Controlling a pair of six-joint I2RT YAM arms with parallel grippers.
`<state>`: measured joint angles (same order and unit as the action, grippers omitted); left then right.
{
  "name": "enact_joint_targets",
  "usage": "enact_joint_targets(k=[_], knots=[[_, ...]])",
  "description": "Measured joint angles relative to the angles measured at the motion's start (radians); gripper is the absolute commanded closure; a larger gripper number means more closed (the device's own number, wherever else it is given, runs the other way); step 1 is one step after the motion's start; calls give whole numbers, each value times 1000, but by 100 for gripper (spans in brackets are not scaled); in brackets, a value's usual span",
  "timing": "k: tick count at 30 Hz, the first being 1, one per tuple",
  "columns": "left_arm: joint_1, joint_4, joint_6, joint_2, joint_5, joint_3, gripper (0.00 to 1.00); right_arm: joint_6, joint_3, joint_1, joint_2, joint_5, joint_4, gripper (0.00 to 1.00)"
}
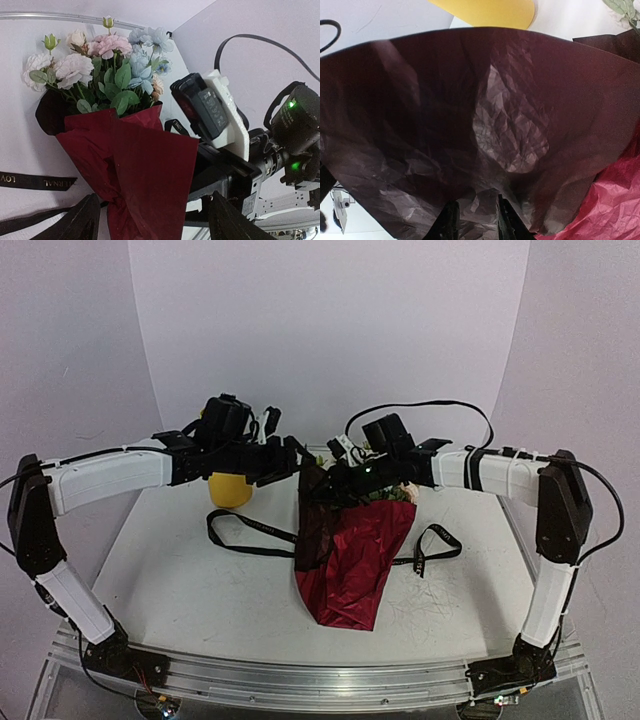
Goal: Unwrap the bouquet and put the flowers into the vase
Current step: Unfold the wrapping paper at the center of the board.
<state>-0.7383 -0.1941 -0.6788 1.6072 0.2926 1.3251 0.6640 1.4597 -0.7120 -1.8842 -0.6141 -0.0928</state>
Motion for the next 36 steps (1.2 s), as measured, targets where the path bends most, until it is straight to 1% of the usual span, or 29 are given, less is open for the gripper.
enact_joint_targets(k=[3,6,8,11,13,16,18,21,22,23,24,27,30,31,32,36], knots=[[0,-9,2,21,-11,25,27,-8,19,0,-22,-7,10,73],[0,-19,1,34,-23,36,36,-13,39,0,-37,-11,21,72],[0,-31,-1,36,-38,36,46,-18,45,0,-39,-8,28,72],[0,-43,-2,36,-80,33,67,-35,57,0,-39,22,67,70],[0,-42,-4,32,-112,20,80,-47,62,0,-39,55,96,67],[0,-57,-7,2,-180,-38,97,-62,62,0,-38,122,135,61],[0,-69,-22,-29,-225,-81,100,-68,53,0,-31,164,149,57],[0,-92,-34,-86,-282,-144,100,-72,18,0,3,217,165,54],[0,-98,-39,-106,-297,-164,99,-71,6,0,16,232,169,54],[0,-104,-49,-132,-313,-187,95,-70,-6,0,29,243,171,54],[0,-105,-55,-149,-322,-203,88,-69,-18,0,41,254,174,54],[0,-116,-70,-193,-337,-243,53,-65,-40,1,59,269,178,56],[1,-117,-58,-214,-312,-248,29,-60,-49,0,60,263,177,57],[2,-112,-49,-217,-287,-246,23,-58,-50,-1,60,258,177,57],[3,-109,-34,-216,-258,-242,19,-57,-51,-2,60,252,172,57],[2,-97,11,-195,-114,-188,8,-55,-51,-16,59,203,135,58]])
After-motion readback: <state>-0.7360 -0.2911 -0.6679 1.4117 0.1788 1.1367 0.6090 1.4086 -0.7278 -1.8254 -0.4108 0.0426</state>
